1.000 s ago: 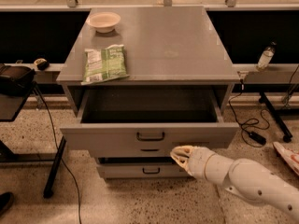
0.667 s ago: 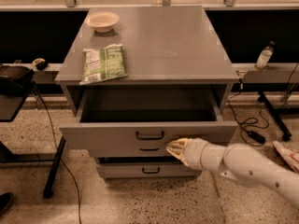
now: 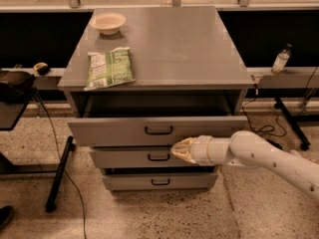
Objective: Close top drawer
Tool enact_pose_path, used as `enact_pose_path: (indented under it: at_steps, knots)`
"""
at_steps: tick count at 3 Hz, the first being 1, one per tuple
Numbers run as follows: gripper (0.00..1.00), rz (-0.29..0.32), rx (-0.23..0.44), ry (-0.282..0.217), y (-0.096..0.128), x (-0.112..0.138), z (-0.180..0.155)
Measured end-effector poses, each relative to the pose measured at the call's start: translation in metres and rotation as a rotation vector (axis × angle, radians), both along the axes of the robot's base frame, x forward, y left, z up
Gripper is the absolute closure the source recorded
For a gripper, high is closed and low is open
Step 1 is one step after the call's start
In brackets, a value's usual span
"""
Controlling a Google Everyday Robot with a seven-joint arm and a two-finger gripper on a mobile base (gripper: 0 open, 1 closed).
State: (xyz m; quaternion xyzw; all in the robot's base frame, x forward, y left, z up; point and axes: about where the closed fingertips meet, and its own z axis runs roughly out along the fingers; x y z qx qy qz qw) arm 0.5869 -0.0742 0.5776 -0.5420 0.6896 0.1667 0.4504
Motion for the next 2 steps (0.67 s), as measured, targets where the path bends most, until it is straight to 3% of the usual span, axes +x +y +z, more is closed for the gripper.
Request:
enact_pose_path:
  at_steps: [2]
  knots:
    - [1.00, 0.033, 0.004, -0.007, 0.011, 0.005, -0.001]
